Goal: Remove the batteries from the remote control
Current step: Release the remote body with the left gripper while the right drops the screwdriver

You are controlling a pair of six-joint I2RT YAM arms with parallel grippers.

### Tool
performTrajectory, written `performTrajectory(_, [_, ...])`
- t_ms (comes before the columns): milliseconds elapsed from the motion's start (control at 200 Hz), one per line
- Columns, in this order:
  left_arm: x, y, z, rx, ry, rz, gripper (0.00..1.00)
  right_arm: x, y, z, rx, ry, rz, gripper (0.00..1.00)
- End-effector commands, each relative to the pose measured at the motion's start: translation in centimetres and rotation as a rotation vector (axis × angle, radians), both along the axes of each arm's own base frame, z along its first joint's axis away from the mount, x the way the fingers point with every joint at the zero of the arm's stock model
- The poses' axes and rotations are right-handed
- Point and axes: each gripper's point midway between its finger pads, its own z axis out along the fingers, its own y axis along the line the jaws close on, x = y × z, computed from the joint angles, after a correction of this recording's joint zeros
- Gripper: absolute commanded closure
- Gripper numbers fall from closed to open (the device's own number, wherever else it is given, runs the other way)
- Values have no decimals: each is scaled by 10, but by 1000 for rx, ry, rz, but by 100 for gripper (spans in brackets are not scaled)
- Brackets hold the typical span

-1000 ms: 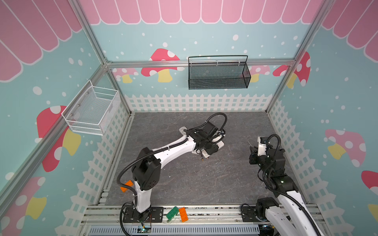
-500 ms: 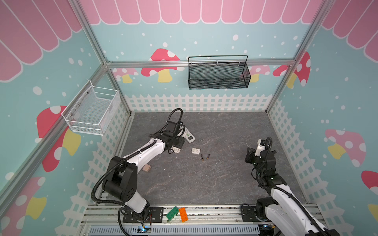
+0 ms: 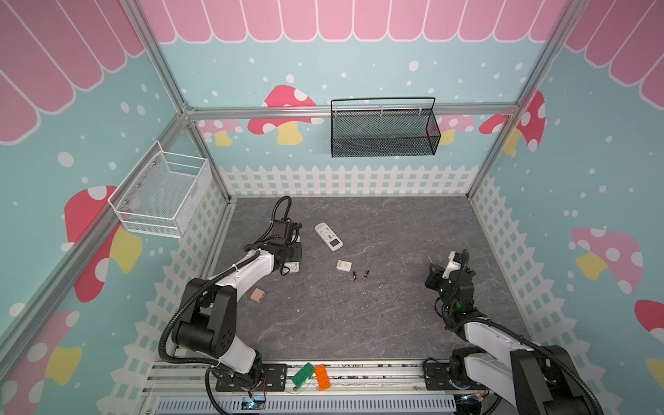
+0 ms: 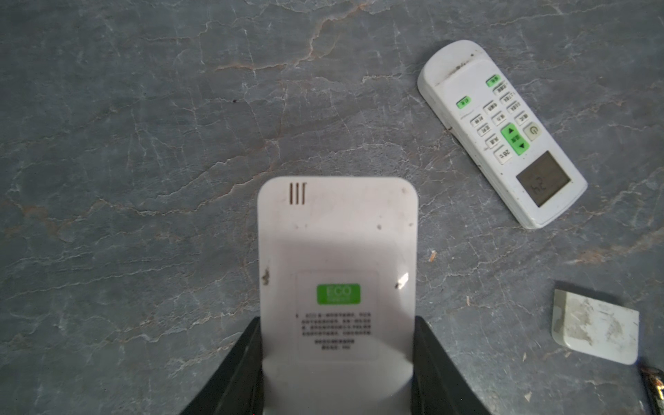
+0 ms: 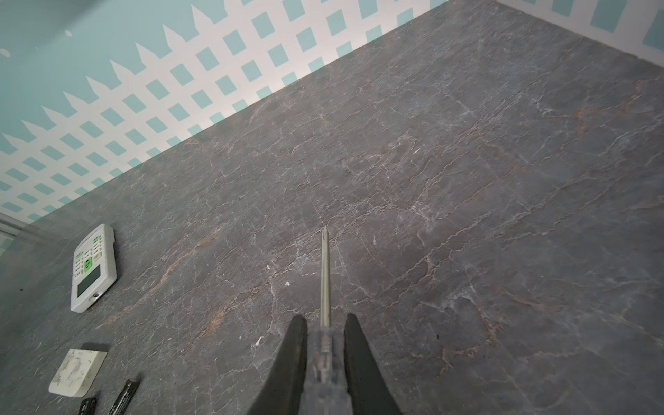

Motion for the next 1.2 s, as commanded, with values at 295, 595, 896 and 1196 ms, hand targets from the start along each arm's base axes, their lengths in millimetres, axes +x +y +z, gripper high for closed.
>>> performTrajectory(295, [8, 4, -40, -60, 104, 124, 51, 10, 4, -15, 41, 7, 10, 100])
performTrajectory(595, [11, 3, -29, -63, 67, 109, 1, 13, 11, -36, 72, 80, 33, 95])
performTrajectory(896, [39, -23, 26, -54, -52, -34, 1, 14, 14, -49, 82, 134, 40, 87])
performTrajectory(1196, [51, -46, 43, -77, -61, -63, 1, 22, 18, -54, 59, 191, 68, 76])
